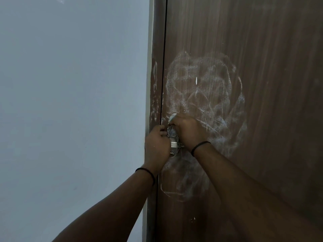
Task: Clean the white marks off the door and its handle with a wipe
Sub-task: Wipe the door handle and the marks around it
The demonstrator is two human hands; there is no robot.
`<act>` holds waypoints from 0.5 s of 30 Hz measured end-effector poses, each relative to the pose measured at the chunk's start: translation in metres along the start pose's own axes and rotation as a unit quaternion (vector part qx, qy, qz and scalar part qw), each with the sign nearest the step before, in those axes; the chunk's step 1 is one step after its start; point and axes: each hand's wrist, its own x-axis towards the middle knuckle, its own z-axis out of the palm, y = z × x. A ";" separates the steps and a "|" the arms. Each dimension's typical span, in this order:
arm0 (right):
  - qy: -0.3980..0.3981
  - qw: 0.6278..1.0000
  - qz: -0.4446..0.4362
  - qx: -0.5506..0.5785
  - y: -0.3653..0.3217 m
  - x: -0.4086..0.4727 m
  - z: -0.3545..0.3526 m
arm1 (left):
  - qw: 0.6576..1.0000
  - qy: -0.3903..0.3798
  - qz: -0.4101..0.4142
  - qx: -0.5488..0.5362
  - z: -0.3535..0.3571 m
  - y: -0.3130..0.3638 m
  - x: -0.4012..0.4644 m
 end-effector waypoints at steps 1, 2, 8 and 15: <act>0.026 0.999 0.034 0.026 0.004 -0.005 0.001 | 1.000 -0.003 -0.002 -0.003 0.000 0.000 0.000; 0.049 0.995 0.067 0.048 0.008 -0.010 0.002 | 1.000 -0.007 -0.002 -0.005 0.000 -0.001 0.000; 0.044 0.997 0.063 -0.022 -0.001 -0.012 0.002 | 0.998 0.011 -0.035 -0.051 0.001 -0.001 0.001; 0.008 0.996 -0.065 -0.054 -0.016 0.001 0.005 | 0.998 0.004 -0.044 -0.050 0.001 -0.004 0.000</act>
